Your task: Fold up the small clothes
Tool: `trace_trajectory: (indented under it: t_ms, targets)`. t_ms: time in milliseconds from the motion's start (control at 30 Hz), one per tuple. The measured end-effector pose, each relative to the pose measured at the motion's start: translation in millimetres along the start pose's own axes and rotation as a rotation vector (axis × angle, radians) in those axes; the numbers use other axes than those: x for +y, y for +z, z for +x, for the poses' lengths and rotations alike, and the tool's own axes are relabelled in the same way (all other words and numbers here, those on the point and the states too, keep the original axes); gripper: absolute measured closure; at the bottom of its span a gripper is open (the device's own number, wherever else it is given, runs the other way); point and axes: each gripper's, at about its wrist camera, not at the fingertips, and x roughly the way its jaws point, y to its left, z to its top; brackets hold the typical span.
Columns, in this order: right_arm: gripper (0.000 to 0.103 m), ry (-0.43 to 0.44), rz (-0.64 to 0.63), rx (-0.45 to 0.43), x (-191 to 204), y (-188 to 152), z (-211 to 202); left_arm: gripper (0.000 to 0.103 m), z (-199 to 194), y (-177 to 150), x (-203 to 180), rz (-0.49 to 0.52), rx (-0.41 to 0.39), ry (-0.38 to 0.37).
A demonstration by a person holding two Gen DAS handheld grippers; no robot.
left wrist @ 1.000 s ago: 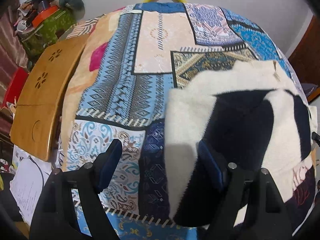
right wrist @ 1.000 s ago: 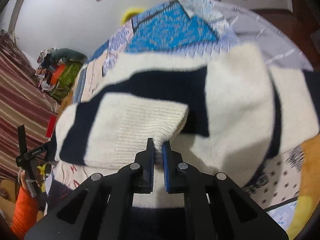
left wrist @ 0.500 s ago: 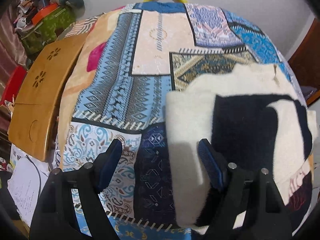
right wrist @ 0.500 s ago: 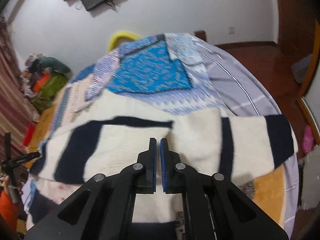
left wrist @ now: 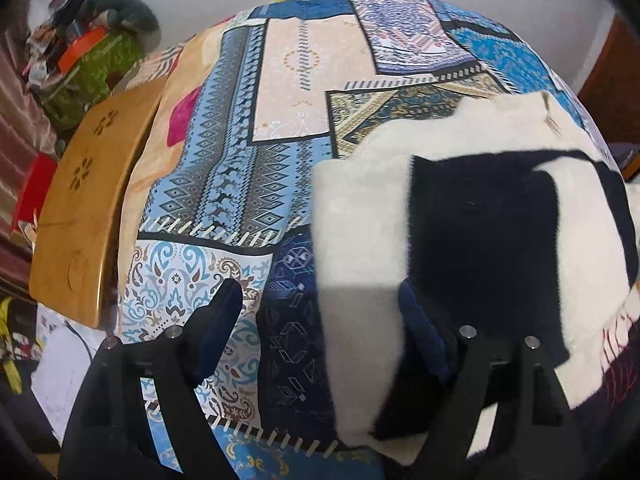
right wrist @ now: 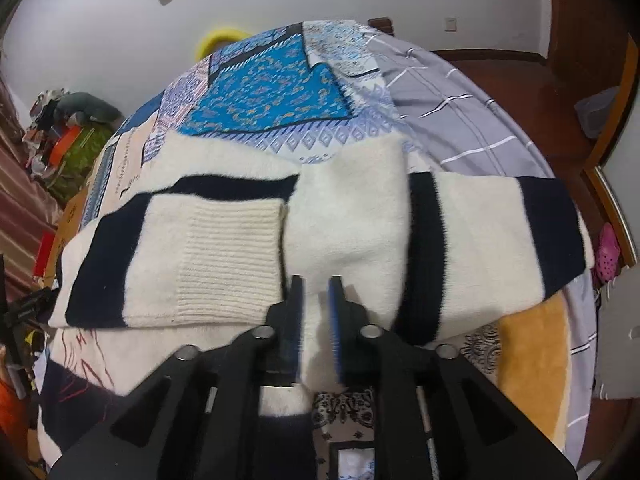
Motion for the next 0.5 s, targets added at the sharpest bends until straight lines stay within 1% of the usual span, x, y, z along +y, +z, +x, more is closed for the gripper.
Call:
trace_trajectory:
  t_ms: [33, 100, 133, 267, 333, 400, 500]
  targets:
    - [0.066, -0.001, 0.008, -0.011, -3, 1, -4, 0.022, -3, 0, -4, 0.012, -0.004, 0.002]
    - [0.054, -0.002, 0.026, -0.042, -9, 2, -13, 0.022, -7, 1, -11, 0.031, -0.010, -0.003]
    - [0.051, -0.006, 0.036, -0.061, -14, 3, -19, 0.022, -9, 2, -15, 0.039, -0.014, -0.008]
    - [0.047, -0.035, 0.070, -0.104, -35, 5, -39, 0.022, -20, 10, -35, 0.056, -0.032, -0.052]
    - [0.040, -0.057, 0.083, -0.116, -45, 7, -44, 0.022, -24, 14, -45, 0.058, -0.037, -0.080]
    - [0.040, -0.083, 0.100, -0.124, -58, 6, -47, 0.022, -25, 17, -55, 0.058, -0.036, -0.108]
    - [0.040, -0.126, 0.114, -0.111, -74, 3, -44, 0.022, -22, 22, -70, 0.061, -0.022, -0.145]
